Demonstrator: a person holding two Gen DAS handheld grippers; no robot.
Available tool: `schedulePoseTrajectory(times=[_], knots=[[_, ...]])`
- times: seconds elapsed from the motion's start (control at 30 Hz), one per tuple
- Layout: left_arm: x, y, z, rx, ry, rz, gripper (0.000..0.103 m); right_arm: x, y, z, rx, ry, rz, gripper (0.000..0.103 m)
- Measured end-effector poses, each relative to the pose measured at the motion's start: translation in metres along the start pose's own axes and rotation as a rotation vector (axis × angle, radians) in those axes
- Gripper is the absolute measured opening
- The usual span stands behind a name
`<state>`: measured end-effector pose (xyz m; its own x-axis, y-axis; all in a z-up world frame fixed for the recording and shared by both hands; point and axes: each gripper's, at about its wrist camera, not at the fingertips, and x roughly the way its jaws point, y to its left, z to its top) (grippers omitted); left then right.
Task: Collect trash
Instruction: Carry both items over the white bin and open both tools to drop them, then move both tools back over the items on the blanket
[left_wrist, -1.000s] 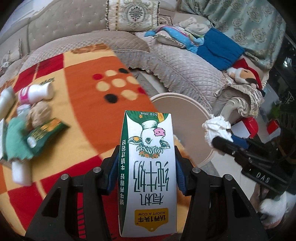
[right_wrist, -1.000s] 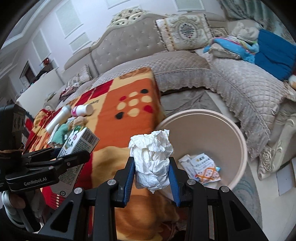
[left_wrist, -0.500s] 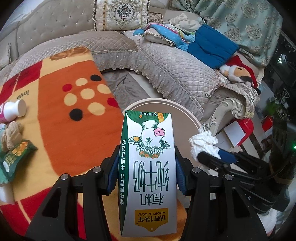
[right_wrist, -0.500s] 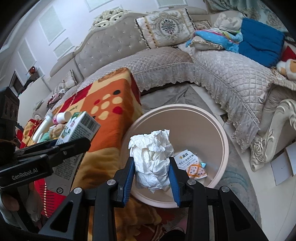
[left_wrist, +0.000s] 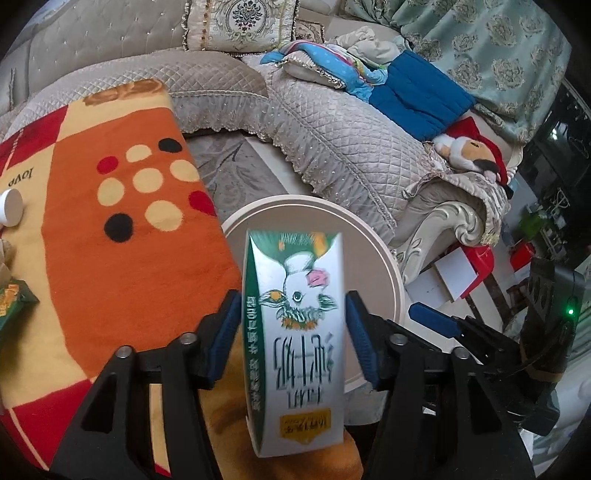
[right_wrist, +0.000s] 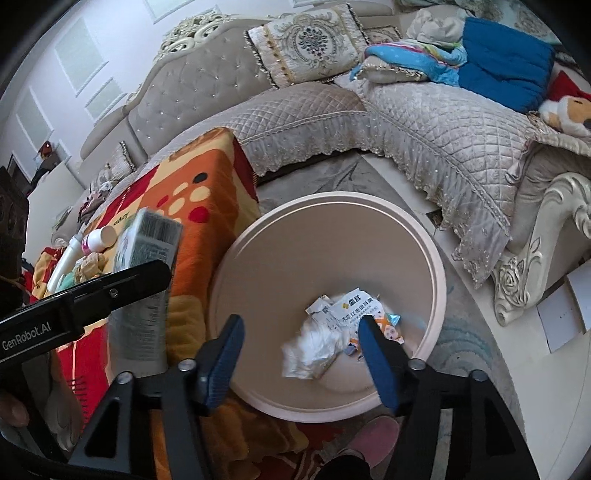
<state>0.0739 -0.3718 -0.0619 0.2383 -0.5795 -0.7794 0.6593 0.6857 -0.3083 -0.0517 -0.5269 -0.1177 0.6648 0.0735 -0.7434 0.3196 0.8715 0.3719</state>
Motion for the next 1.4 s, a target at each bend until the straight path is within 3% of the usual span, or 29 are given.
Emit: schedulePoseTrajectory(times=[0.63, 1.0, 1.4], knots=[[-0.018, 0.005, -0.010, 0.007, -0.027, 0.049, 0.060, -0.004, 0.009, -0.006, -0.017, 0.009, 0.001, 0.066], [-0.043, 0.032, -0.022, -0.024, -0.071, 0.110, 0.060, -0.007, 0.036, -0.008, -0.065, 0.002, -0.016, 0.067], [-0.084, 0.079, -0.045, -0.098, -0.117, 0.184, 0.060, -0.006, 0.087, -0.009, -0.139, 0.004, 0.034, 0.072]])
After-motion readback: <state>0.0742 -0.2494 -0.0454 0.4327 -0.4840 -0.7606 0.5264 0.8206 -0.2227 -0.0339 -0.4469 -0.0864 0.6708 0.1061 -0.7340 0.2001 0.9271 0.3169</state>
